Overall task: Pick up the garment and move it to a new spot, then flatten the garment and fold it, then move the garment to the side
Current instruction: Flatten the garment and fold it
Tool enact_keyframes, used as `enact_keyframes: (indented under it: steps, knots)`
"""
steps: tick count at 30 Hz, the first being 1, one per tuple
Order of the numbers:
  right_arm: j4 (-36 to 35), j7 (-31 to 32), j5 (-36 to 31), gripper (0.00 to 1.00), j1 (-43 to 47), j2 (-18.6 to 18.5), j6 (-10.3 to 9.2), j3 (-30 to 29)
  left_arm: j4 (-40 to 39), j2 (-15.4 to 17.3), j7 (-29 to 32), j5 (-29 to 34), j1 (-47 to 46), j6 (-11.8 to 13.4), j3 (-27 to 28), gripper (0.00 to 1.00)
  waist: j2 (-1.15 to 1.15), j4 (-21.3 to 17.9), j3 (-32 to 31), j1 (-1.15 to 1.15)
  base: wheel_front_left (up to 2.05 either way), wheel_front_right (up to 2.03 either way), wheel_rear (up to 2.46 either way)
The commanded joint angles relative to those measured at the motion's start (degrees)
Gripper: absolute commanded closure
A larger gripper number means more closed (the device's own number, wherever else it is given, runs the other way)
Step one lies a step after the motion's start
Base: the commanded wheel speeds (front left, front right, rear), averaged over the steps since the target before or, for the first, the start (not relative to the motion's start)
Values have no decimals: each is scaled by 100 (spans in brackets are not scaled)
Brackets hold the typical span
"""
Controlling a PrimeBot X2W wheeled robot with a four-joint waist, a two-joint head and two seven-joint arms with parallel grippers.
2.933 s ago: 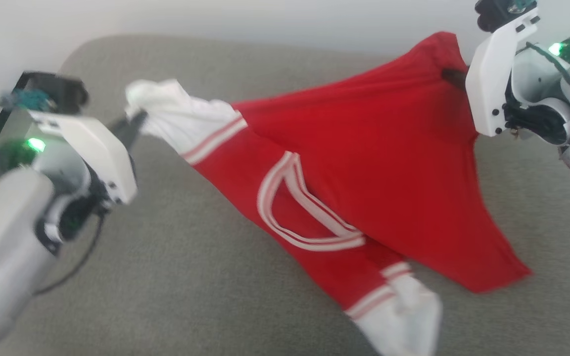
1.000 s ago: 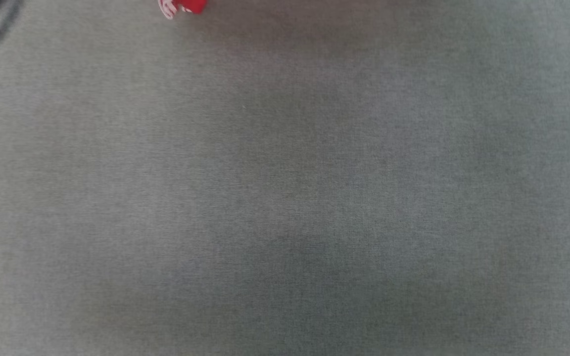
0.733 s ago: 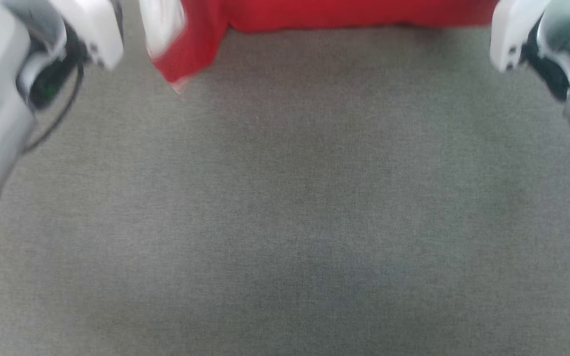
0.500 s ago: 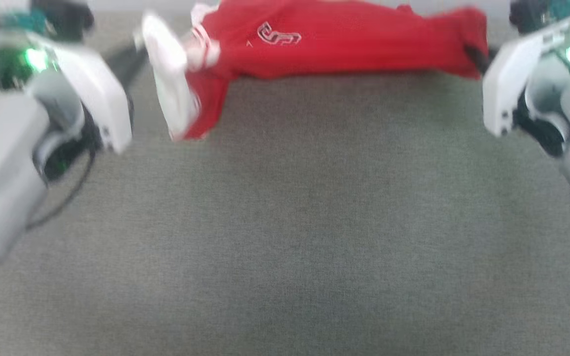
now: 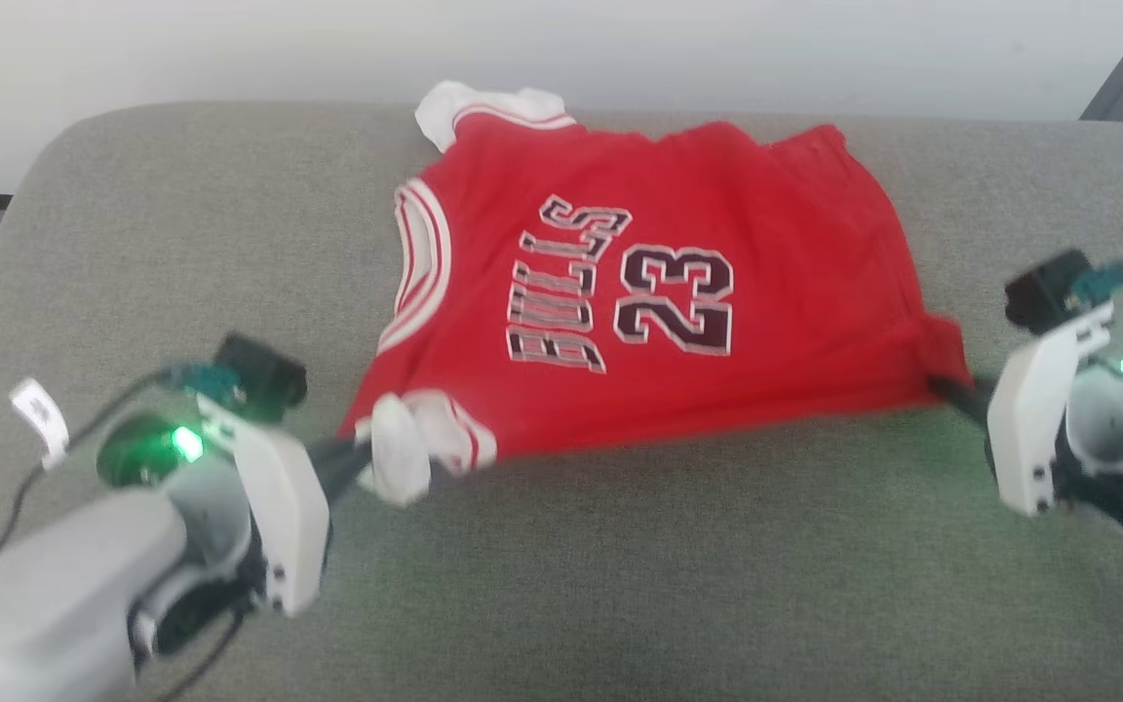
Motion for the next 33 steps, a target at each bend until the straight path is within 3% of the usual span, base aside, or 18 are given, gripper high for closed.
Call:
enact_keyframes:
  steps: [1,13,23,33]
  knots:
    - [-86,59,52,100,185,-97,-11,-32,-110,111,44,-51,161,125,-28,100,0,2,-24,0,0,0,0]
    - [-1413,720,358,100,1735,-754,-10,-478,-1640,578,353,-166,1285,941,-276,100,0,-31,-24,0,0,0,0]
    - [-2031,975,403,100,2922,-786,-9,-931,-2100,703,519,-100,1854,1052,-354,100,0,-77,29,0,0,0,0]
    - [-2435,797,128,100,3251,-564,-9,-1878,-2558,1161,792,116,1330,1226,-147,100,0,-218,56,0,0,0,0]
